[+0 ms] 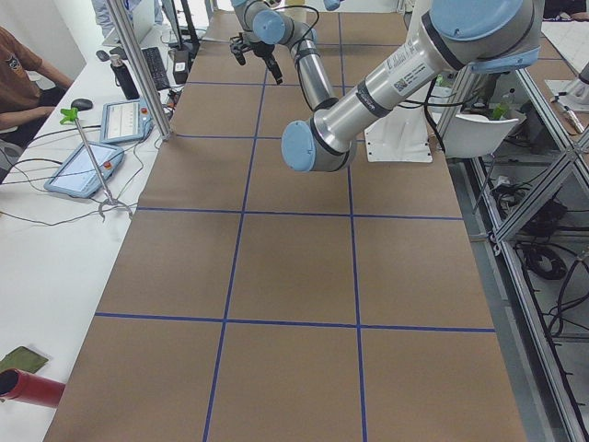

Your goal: Left arm hands cup to right arm to dump lemon

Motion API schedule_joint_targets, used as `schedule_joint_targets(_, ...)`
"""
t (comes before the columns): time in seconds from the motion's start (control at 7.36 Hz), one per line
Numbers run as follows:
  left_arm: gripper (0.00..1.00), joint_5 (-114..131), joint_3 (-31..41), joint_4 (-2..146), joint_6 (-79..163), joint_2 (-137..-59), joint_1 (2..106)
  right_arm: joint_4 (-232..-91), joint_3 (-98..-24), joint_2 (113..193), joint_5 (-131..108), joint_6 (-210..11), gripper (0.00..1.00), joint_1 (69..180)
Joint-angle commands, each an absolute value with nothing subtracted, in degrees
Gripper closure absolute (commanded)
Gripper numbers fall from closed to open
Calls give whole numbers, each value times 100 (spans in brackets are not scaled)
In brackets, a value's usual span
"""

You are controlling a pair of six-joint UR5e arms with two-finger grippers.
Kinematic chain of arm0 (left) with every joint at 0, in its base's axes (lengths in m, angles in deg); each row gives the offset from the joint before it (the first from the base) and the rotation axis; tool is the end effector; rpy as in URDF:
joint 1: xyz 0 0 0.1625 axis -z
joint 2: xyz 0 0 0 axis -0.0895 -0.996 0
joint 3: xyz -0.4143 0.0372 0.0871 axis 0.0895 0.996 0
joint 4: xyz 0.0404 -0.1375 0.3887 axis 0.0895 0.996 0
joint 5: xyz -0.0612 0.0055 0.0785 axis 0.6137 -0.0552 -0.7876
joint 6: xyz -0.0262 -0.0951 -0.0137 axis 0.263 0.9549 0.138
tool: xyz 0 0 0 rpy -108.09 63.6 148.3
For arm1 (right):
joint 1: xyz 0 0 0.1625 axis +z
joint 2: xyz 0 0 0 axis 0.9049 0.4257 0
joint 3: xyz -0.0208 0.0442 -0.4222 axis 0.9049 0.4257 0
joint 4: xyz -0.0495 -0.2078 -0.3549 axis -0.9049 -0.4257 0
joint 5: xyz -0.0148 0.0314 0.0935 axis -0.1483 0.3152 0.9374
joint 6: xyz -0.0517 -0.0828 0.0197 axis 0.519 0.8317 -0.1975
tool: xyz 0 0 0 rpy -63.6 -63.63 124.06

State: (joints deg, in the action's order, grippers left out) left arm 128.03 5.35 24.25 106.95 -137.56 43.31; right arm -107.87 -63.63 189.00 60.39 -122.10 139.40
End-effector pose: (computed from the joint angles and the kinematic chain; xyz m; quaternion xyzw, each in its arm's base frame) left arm 0.4060 -0.5424 0.0229 -0.2045 0.4626 -0.1405 0.8512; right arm 0.0115 -0.4277 0.6112 0.4076 -0.2522 0.1594 0.8630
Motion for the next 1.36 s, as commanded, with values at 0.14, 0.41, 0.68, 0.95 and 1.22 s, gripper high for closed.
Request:
schedule_joint_targets(0.14, 0, 12794, 605, 2412, 10695, -13689, 4347, -9376, -6174, 19729, 6046, -12689, 100, 14100)
schedule_joint_targets(0.41, 0, 12777, 649, 2308, 10695, -13689, 4347, -8568, -5674, 19696, 6099, -13261, 100, 14136)
schedule_joint_targets(0.68, 0, 12759, 745, 2202, 10695, -13698, 4347, -8037, -5469, 19643, 6300, -14244, 100, 14188)
schedule_joint_targets(0.95, 0, 12733, 746, 2201, 10695, -13689, 4347, -7563, -5434, 19616, 6310, -15124, 100, 14197)
schedule_joint_targets(1.22, 0, 12733, 737, 2201, 10695, -13689, 4347, -7054, -5181, 19415, 6371, -15906, 100, 14197)
